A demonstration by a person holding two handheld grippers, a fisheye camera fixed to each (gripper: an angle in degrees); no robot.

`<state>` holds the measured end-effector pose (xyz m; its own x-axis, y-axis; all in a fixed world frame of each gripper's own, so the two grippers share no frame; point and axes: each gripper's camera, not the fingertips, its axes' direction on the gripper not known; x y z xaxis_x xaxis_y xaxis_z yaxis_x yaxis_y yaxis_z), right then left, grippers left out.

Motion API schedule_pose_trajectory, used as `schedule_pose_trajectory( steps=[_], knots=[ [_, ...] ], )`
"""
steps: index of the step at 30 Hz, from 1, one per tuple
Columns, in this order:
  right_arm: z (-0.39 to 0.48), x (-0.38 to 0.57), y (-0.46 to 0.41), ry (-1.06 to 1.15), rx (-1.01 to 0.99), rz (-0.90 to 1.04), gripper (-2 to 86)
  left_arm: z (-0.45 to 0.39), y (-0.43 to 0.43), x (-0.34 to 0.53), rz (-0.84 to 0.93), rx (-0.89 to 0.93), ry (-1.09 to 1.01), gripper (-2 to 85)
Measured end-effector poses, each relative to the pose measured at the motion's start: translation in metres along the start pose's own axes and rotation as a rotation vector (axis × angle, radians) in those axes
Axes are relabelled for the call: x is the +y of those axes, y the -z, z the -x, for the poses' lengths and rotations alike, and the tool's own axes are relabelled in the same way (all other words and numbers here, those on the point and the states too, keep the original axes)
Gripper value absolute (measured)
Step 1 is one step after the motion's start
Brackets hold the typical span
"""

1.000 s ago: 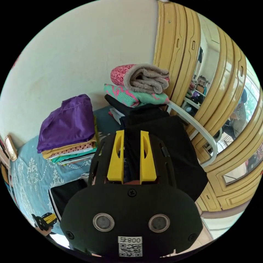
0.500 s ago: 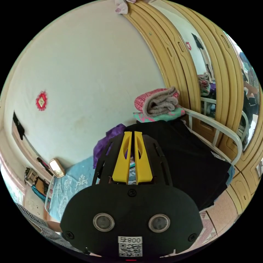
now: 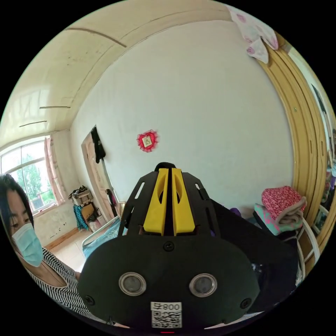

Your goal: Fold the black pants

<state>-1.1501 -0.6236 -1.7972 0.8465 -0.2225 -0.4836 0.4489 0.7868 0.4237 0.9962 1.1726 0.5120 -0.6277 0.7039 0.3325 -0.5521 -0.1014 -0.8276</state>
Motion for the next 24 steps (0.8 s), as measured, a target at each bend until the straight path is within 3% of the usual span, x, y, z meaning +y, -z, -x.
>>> schedule_pose_trajectory(
  steps=[7,15,18,24],
  knots=[
    [0.134,-0.072,-0.094,0.093,-0.175,-0.03,1.1,0.05,0.117,0.116,-0.292,-0.016,0.056,1.3],
    [0.258,-0.086,-0.237,0.071,-0.396,0.083,1.0,0.107,0.206,0.276,-0.409,-0.083,0.11,10.5],
    [0.302,-0.07,-0.292,0.068,-0.494,0.144,1.0,0.122,0.241,0.343,-0.433,-0.206,0.118,11.9],
    [0.381,-0.029,-0.4,0.041,-0.668,0.274,1.1,0.149,0.277,0.466,-0.389,-0.47,0.26,3.5]
  ],
)
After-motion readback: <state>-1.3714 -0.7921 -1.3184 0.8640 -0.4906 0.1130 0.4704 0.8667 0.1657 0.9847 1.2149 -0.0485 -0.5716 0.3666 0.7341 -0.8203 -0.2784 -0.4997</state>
